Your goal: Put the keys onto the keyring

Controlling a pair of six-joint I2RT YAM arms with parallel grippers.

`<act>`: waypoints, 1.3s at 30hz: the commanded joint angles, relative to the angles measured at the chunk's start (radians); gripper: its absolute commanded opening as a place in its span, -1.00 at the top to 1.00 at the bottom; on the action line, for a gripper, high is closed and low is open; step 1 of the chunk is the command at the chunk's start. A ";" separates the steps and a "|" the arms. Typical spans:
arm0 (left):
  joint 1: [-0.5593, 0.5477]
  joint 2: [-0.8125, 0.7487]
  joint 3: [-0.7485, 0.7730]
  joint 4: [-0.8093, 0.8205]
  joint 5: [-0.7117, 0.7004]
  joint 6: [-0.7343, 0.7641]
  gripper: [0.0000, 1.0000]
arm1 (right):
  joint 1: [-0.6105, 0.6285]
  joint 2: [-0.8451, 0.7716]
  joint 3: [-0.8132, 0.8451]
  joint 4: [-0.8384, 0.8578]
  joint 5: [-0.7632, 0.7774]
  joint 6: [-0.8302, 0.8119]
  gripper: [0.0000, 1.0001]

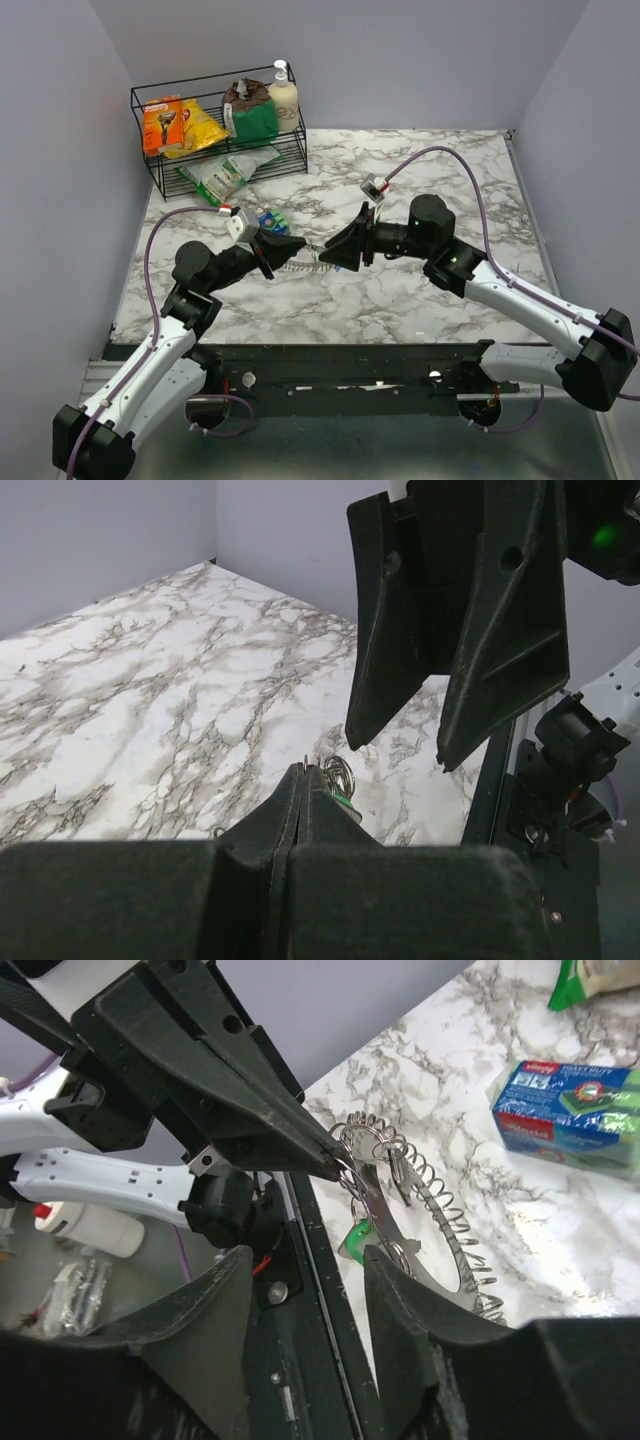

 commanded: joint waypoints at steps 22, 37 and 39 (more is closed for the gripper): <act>-0.006 0.030 -0.026 0.350 0.233 -0.144 1.00 | 0.003 -0.060 -0.064 0.223 -0.121 -0.161 -0.21; -0.021 0.036 -0.023 0.356 0.222 -0.150 1.00 | 0.004 -0.007 -0.041 0.242 -0.159 -0.129 -0.04; -0.023 0.034 -0.023 0.356 0.219 -0.150 1.00 | 0.004 -0.001 -0.038 0.240 -0.164 -0.124 0.10</act>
